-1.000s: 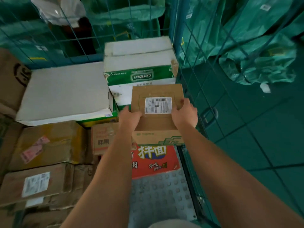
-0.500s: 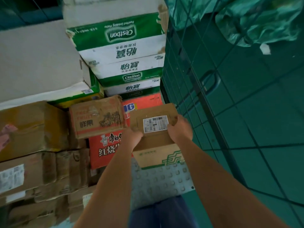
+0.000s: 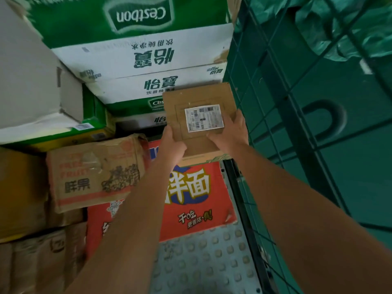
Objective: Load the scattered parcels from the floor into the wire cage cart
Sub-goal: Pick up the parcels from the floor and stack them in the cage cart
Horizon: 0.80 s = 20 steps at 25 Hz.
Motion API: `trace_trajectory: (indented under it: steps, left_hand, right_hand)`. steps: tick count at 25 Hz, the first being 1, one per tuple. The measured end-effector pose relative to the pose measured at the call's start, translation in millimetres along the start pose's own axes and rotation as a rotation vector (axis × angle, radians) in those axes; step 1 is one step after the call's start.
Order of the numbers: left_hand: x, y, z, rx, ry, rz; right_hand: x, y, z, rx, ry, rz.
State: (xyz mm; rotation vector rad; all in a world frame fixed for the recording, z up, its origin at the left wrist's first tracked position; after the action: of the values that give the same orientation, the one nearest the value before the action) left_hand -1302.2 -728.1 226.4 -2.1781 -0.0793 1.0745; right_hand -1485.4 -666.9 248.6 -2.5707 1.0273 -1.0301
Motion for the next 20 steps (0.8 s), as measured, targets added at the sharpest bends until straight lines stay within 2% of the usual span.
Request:
trace_trajectory:
  steps: [4, 9, 11, 14, 20]
  left_hand:
    - [8.2, 25.2, 16.7, 0.001, 0.089, 0.041]
    - [3.6, 12.8, 11.4, 0.035, 0.112, 0.064]
    - [-6.8, -0.7, 1.2, 0.003, 0.099, 0.079]
    - [-27.5, -34.0, -22.7, -0.052, 0.167, 0.107]
    - [-43.4, -124.4, -67.9, -0.044, 0.157, 0.072]
  right_hand:
    - [-11.8, 16.0, 19.7, 0.009, -0.150, -0.030]
    - [-6.0, 14.6, 13.1, 0.017, -0.048, -0.008]
    - [1.9, 8.8, 4.6, -0.008, 0.036, 0.007]
    - [12.5, -24.2, -15.3, -0.033, 0.172, 0.075]
    - [24.1, -146.8, -53.6, -0.059, 0.387, 0.239]
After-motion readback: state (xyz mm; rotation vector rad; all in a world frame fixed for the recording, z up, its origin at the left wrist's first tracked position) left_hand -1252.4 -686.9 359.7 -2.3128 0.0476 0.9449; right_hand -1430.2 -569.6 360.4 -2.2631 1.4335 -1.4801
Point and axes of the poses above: each hand's wrist, its own y-axis towards the middle knuckle, its own z-axis out of the palm, x = y × z, the point moved 8 cm from there along y, towards the middle knuckle, and after that the axes turned 9 degrees about y, right-handed, at the moved point
